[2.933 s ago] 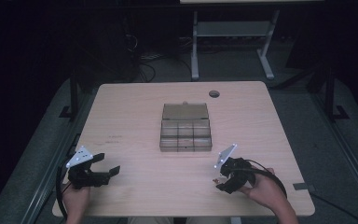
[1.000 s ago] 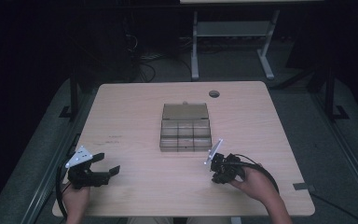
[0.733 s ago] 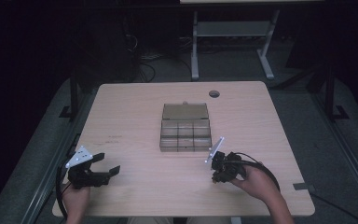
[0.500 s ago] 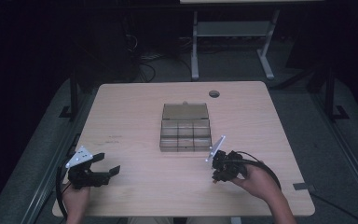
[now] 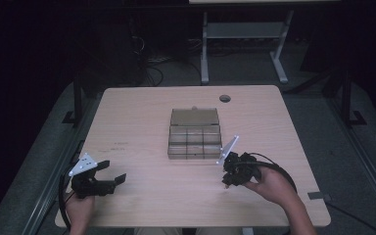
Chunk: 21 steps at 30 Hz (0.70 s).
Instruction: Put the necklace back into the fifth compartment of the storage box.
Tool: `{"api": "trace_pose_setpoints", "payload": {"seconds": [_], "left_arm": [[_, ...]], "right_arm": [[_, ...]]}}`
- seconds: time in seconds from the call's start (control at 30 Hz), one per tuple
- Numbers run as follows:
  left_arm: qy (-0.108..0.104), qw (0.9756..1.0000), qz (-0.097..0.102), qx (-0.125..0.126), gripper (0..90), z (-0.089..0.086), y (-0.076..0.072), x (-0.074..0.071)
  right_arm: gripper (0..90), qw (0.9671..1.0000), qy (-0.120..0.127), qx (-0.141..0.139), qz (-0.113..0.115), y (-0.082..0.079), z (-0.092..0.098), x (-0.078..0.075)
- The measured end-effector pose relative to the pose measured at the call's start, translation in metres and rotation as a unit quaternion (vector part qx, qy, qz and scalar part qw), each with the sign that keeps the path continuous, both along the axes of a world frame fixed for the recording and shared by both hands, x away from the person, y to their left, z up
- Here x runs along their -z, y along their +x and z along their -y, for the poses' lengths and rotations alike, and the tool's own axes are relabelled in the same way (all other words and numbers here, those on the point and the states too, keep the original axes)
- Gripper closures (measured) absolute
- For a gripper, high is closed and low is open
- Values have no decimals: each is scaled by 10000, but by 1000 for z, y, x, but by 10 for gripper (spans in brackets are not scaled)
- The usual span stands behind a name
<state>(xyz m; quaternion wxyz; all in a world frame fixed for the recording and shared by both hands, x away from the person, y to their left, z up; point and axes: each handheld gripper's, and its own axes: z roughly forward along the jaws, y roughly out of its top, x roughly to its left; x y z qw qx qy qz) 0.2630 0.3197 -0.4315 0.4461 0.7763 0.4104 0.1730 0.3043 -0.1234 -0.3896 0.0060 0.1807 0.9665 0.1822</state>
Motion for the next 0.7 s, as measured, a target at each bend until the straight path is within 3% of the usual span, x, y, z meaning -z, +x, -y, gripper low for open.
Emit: {"api": "trace_pose_setpoints", "payload": {"seconds": [0.7], "left_arm": [[2, 10000, -9, 10, 130, 0, 0, 0]], "right_arm": [[818, 9997, 207, -81, -135, 26, -7, -30]]}}
